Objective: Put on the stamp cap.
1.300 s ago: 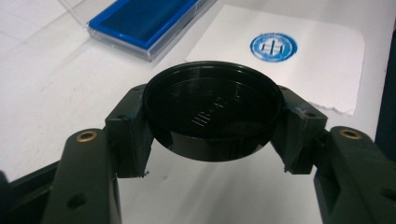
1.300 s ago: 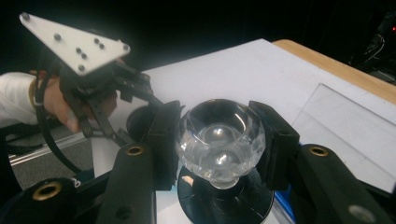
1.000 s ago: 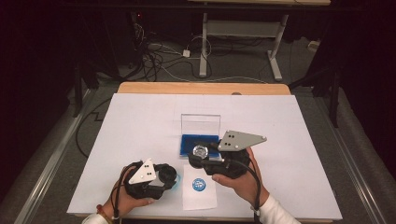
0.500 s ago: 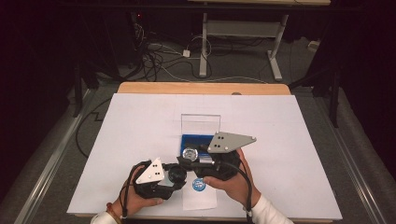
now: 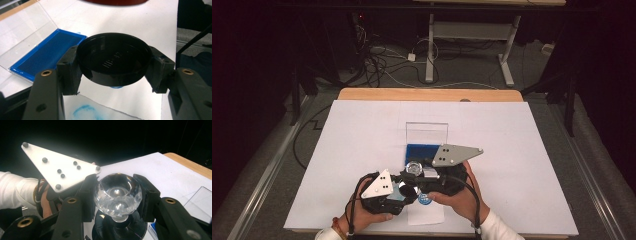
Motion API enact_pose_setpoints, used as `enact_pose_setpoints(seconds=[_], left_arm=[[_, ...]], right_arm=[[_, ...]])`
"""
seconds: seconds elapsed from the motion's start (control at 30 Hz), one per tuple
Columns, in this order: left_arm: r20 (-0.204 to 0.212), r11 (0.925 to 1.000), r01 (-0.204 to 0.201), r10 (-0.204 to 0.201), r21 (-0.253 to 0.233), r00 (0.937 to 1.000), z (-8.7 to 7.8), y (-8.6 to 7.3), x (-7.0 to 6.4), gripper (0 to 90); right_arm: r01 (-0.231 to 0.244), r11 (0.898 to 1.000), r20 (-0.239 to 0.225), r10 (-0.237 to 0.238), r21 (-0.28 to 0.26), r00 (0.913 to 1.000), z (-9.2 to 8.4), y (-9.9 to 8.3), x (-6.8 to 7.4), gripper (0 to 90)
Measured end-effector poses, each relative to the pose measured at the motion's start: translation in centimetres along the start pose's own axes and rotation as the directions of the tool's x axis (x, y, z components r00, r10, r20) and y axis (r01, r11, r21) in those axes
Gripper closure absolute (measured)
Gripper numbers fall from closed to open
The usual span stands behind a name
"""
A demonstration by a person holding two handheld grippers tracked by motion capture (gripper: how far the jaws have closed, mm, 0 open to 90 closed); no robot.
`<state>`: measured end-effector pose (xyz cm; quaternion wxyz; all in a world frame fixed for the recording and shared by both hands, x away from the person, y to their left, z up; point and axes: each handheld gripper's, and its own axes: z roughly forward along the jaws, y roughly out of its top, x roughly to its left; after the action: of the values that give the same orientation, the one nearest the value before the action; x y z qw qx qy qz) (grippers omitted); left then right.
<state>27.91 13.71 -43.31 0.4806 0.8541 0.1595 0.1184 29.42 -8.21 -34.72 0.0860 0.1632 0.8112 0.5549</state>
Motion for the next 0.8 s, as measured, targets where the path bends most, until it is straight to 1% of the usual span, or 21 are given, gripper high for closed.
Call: enact_pose_setpoints(seconds=[0.23,0.43,0.7,0.73,0.8], left_arm=[[0.005,0.9996,0.020,-0.020,-0.021,0.9998,-0.2,0.1,0.1,36.5],[-0.007,0.9994,0.022,-0.022,-0.026,0.9997,-0.3,0.2,0.1,36.6],[-0.019,0.9994,0.017,-0.018,-0.029,0.9997,-0.4,0.3,0.0,36.5],[-0.012,0.9990,0.002,-0.002,-0.044,0.9999,-0.3,0.4,0.1,36.5],[-0.015,0.9990,-0.006,0.006,-0.045,0.9999,-0.3,0.4,0.2,36.5]], right_arm=[[-0.005,1.000,-0.010,0.005,0.008,0.9999,0.4,-0.3,0.2,56.9],[-0.009,1.000,-0.011,0.009,0.020,0.9999,0.9,-0.7,0.3,56.9],[-0.012,0.999,-0.016,0.013,0.033,0.9998,1.5,-1.0,0.3,56.9],[-0.017,0.999,-0.016,0.017,0.036,0.9997,1.5,-1.1,0.3,57.0],[-0.018,0.999,-0.017,0.018,0.038,0.9997,1.6,-1.2,0.3,56.9]])
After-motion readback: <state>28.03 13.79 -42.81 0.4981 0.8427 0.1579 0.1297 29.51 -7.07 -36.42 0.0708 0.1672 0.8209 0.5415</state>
